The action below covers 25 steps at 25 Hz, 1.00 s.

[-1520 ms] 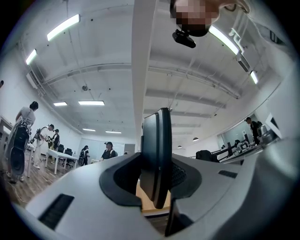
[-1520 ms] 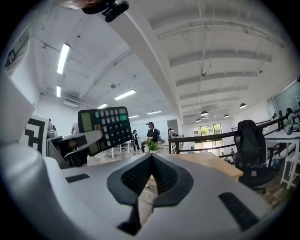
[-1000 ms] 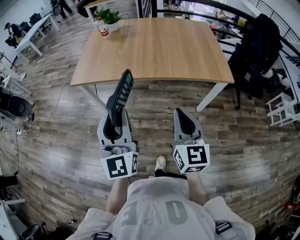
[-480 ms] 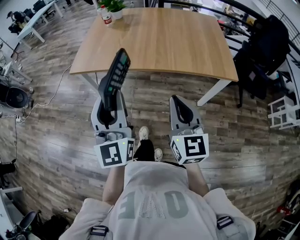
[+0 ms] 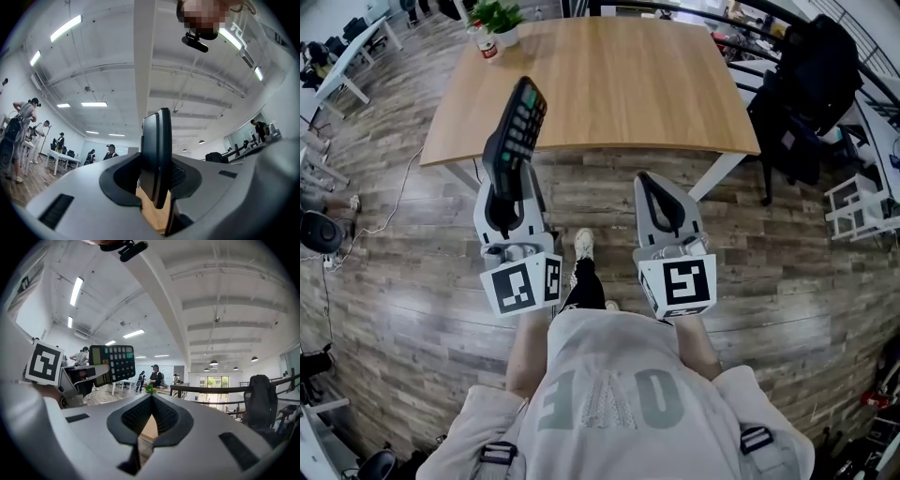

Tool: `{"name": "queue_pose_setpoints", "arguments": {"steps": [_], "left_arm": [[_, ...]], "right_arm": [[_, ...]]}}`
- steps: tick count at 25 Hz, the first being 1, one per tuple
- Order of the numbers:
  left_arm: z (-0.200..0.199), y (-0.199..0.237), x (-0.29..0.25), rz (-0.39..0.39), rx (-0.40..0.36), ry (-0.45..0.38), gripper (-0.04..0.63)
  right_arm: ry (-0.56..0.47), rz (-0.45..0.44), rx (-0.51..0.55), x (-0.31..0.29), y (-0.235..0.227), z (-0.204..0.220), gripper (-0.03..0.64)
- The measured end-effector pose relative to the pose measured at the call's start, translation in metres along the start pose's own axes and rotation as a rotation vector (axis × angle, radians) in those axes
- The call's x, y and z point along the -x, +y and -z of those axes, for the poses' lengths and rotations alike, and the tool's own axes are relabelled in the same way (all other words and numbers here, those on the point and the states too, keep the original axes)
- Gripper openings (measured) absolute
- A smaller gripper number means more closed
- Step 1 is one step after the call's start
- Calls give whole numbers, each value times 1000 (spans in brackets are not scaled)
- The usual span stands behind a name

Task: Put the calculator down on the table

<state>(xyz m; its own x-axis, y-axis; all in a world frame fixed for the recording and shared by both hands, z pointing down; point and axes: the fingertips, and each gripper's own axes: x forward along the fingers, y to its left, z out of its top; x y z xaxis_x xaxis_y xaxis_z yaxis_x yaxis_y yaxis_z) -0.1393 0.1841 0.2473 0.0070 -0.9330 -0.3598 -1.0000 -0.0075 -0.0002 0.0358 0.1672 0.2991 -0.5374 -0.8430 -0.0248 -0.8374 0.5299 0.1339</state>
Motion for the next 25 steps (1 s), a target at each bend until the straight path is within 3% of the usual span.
{"name": "queue_pose_setpoints", "arguments": {"steps": [15, 25], "left_arm": [[45, 1, -56, 41, -6, 60, 112], [77, 20, -156, 98, 13, 51, 112]], "right_arm": [[75, 50, -70, -46, -35, 38, 18], [81, 119, -68, -134, -79, 41, 18]]}}
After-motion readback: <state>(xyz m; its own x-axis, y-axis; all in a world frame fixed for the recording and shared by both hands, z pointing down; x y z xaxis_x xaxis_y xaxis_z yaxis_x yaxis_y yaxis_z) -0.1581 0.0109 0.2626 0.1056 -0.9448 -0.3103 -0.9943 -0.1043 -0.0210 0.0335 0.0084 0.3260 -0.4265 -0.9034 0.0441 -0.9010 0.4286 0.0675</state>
